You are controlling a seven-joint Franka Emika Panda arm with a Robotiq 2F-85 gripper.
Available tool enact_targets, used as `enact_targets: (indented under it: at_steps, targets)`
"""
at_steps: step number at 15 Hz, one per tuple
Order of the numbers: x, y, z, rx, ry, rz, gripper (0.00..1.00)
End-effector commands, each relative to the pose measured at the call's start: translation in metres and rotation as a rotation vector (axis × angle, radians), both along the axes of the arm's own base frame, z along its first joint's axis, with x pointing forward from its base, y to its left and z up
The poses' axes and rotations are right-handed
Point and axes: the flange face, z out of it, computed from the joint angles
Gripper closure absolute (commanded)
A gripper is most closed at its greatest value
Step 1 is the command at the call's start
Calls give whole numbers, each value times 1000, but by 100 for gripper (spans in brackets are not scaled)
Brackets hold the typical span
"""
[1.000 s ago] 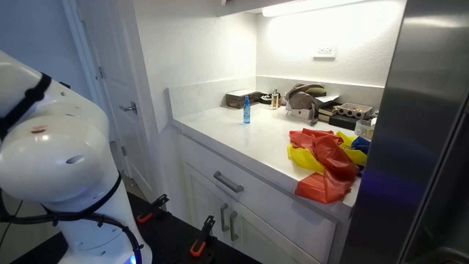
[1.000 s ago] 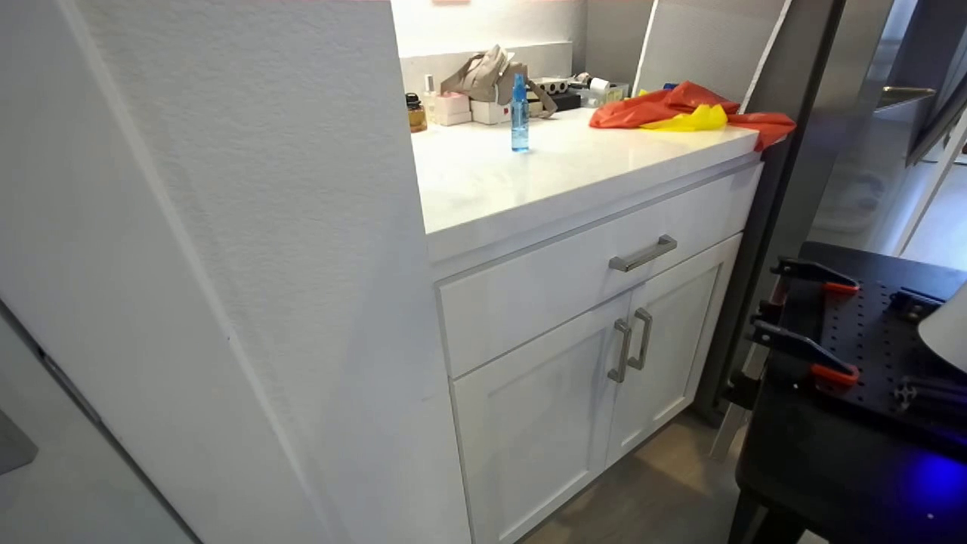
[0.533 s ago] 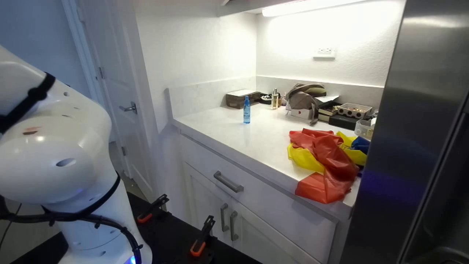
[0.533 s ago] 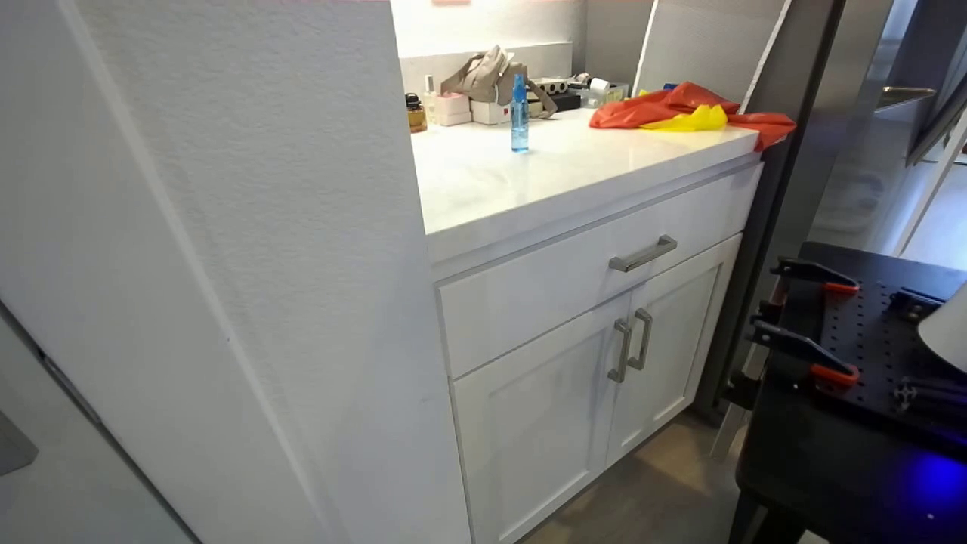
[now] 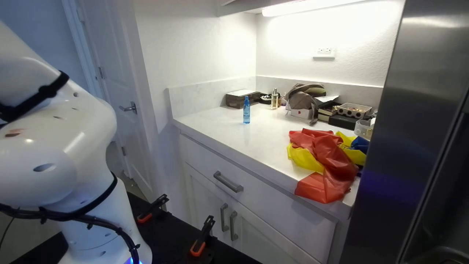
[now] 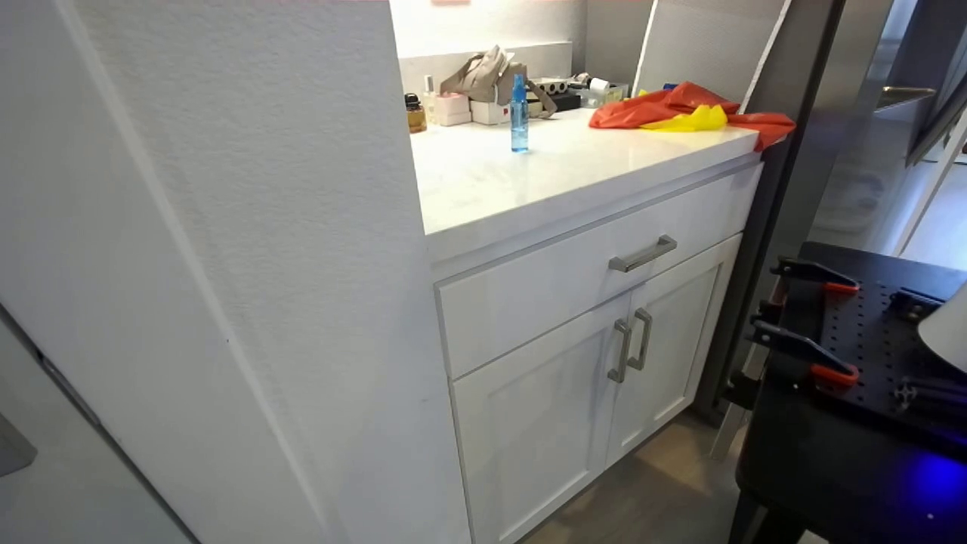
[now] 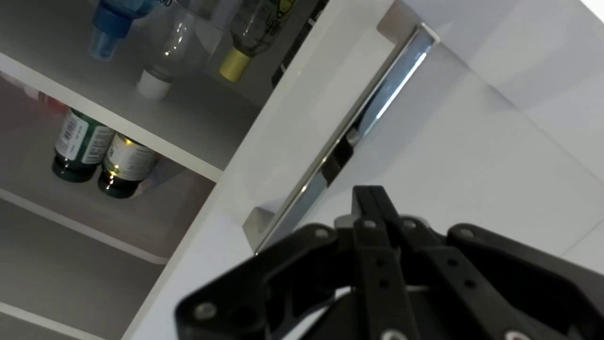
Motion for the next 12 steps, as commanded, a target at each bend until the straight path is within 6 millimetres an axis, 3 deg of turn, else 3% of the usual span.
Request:
enact_targets:
  at_steps: [1,7,12]
  targets:
    - [23,0,19,35,-50,26,100]
    - [45,9,27,56,-65,39,100]
    - [54,0,30,104,-62,9,100]
